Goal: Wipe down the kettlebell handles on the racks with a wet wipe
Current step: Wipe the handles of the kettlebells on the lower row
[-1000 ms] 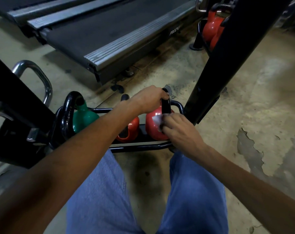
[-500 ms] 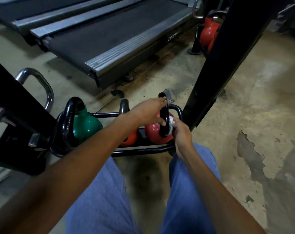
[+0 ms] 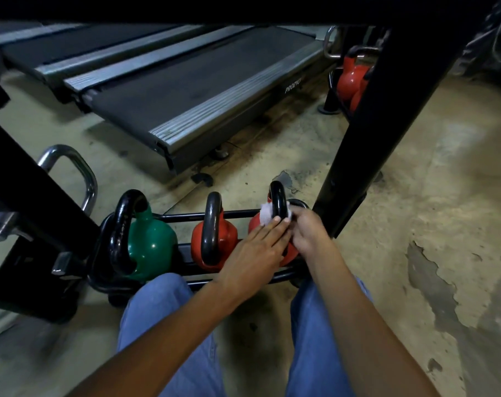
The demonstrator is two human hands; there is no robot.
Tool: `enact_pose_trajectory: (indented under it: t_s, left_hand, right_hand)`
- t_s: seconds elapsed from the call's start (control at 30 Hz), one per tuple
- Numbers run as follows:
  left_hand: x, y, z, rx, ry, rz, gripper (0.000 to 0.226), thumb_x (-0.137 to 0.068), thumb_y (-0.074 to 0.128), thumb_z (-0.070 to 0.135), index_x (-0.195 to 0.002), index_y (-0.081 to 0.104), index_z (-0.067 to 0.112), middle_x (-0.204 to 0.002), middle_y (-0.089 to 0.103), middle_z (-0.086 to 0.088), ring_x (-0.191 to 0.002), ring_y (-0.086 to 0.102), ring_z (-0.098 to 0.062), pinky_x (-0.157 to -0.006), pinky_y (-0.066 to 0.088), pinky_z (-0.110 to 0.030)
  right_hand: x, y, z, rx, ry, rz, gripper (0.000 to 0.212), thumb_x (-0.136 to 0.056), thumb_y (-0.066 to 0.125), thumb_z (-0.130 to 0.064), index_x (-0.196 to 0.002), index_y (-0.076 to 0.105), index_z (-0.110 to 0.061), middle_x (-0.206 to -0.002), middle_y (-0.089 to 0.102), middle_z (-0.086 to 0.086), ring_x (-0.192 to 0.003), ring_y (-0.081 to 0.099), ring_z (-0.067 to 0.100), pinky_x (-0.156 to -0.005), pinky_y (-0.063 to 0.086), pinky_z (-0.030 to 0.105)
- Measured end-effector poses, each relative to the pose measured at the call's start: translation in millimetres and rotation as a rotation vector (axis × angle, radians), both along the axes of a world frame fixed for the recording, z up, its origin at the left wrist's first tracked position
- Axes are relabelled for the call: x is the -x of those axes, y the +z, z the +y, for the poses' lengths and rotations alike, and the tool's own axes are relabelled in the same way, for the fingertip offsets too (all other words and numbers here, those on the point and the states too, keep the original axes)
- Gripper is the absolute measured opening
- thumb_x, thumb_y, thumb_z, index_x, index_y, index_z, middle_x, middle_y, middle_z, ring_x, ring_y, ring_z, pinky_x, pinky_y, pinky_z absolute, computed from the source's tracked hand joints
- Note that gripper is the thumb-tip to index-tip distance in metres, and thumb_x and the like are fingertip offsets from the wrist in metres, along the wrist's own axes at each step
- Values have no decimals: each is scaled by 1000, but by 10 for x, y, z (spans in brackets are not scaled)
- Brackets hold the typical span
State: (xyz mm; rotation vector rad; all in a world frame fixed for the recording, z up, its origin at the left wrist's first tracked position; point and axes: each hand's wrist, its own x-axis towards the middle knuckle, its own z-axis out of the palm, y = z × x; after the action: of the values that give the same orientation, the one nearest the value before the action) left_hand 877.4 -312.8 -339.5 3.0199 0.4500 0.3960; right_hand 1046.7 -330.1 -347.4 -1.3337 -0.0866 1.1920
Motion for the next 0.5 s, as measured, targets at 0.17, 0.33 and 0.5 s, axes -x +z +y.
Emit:
enact_pose_trajectory:
  t_s: [0.17, 0.33, 0.5]
  left_hand:
    - [80, -118, -43, 33, 2, 5, 66, -97, 61, 26, -154, 29, 16, -164, 24, -7, -152, 17, -19, -121, 16, -41]
    - [42, -66, -33, 46, 18, -21, 58, -97, 60, 28, -150, 40, 16, -163, 28, -7, -152, 20, -21, -122, 15, -43]
    - [-14, 6, 56, 71, 17, -28, 60, -95, 58, 26, -152, 39, 18, -163, 28, -3, -153, 17, -19, -124, 20, -43]
  right_hand:
    - [76, -169, -264, -43, -73, -243, 19, -99, 58, -12, -97, 73, 0, -92, 64, 26, -85, 58, 35, -77, 47, 37]
    - [-23, 275, 309, -28, -144, -222, 19, -102, 53, -2, -112, 69, -3, -82, 71, 20, -60, 67, 27, -64, 61, 34]
    - [-314, 406, 613, 168, 9, -271, 24, -96, 40, 7, -100, 62, 0, -92, 59, 17, -70, 62, 27, -54, 54, 32]
